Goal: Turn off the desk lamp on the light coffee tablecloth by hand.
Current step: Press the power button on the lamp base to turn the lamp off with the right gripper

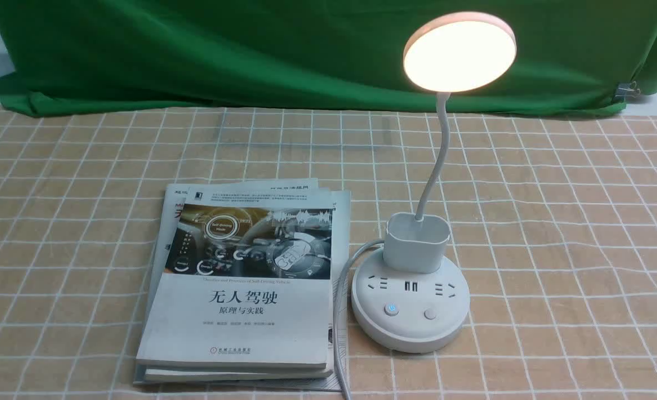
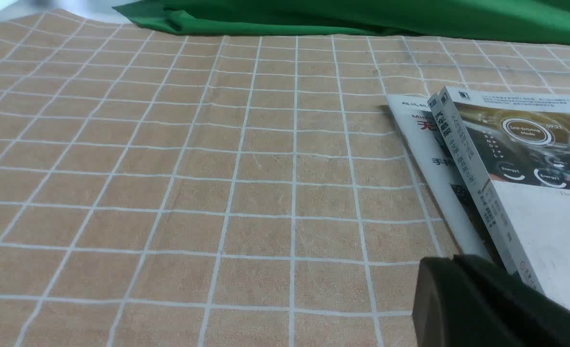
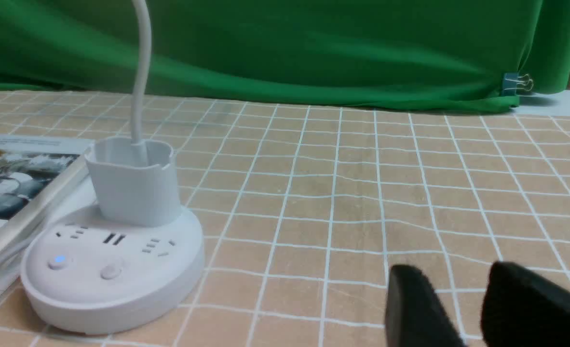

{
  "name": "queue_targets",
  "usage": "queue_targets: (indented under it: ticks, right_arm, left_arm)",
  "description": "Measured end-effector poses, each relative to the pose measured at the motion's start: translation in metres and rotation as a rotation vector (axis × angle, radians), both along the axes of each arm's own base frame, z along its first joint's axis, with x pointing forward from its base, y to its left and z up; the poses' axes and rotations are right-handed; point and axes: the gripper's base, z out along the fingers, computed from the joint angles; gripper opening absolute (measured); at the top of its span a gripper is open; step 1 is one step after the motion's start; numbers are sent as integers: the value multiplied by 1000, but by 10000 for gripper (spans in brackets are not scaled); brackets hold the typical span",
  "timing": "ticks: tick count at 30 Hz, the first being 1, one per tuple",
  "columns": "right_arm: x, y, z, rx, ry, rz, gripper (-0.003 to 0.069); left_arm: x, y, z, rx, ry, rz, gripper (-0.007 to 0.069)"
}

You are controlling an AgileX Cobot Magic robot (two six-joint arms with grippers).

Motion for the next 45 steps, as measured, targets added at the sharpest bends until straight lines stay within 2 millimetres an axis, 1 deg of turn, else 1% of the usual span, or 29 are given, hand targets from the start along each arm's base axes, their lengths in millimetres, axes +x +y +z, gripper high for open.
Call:
queue_targets:
  ticks: [37, 39, 43, 44, 45]
  right_arm:
    - [0, 0, 1, 2, -9, 0, 237]
    - [0, 0, 4, 60, -31, -3, 237]
    - [1, 1, 13, 308, -97, -21, 237]
    - [1, 0, 17, 416, -125, -27, 237]
    - [1, 0, 19, 468, -146, -28, 237]
  left_arm:
    - [0, 0, 0, 0, 0, 0, 5]
    - [0, 0, 0, 0, 0, 0, 5]
    - [0, 0, 0, 0, 0, 0, 5]
    - [0, 0, 0, 0, 0, 0, 5]
    - [0, 0, 0, 0, 0, 0, 5]
